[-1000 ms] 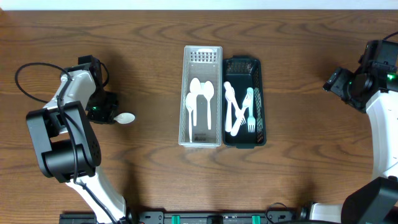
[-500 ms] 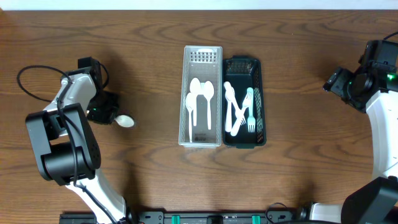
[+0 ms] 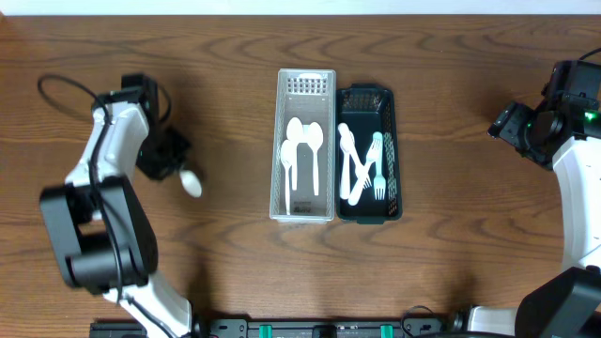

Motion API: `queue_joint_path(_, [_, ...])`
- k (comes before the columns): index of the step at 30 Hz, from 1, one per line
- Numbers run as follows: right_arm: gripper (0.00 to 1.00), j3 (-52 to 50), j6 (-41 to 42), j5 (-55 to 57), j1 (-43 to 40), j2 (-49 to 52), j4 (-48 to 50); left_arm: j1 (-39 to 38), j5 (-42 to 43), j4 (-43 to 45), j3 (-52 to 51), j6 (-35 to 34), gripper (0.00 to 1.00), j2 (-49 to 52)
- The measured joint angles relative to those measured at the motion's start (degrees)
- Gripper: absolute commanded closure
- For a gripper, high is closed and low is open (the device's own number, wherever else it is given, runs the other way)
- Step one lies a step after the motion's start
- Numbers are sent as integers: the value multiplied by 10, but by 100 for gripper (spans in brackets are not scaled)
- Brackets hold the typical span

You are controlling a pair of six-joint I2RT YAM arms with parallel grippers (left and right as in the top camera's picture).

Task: Pack container

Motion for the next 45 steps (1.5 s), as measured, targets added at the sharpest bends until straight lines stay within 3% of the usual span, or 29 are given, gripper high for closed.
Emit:
queue_joint_path(9, [18,0,0,0,0,0,0,-210,-2,-12,89,101,94,-160])
queue_joint_path(16, [18,0,0,0,0,0,0,-329,-24,36,77,116,93,-122])
queue_joint_path(19, [18,0,0,0,0,0,-1,-354,-29,52,74,125,83,-79])
queue_joint_path(22, [17,0,0,0,0,0,-4,-364,-31,65,70,134,63,-42])
queue_joint_path(23, [17,0,0,0,0,0,-4,-364,-32,68,68,130,46,-31])
queue_joint_path(25, [18,0,0,0,0,0,-5,-361,-33,69,68,136,30,-23])
queue_joint_path(26, [19,0,0,0,0,0,-5,-359,-33,67,68,137,27,-22])
queue_joint_path(28, [21,0,-6,-1,0,0,-4,-351,-35,56,75,139,22,-26])
queue_joint_path(35, [18,0,-69,-42,2,-30,36,-300,-69,3,136,156,20,-98])
queue_joint_path(42, [10,1,-114,-87,21,-203,78,-248,-164,-14,171,172,18,-269])
queue_joint_path(44, [8,2,-119,-97,22,-264,77,-237,-188,-19,173,177,2,-319])
queue_joint_path(45, [6,3,-120,-98,22,-293,75,-232,-200,-23,173,178,2,-343])
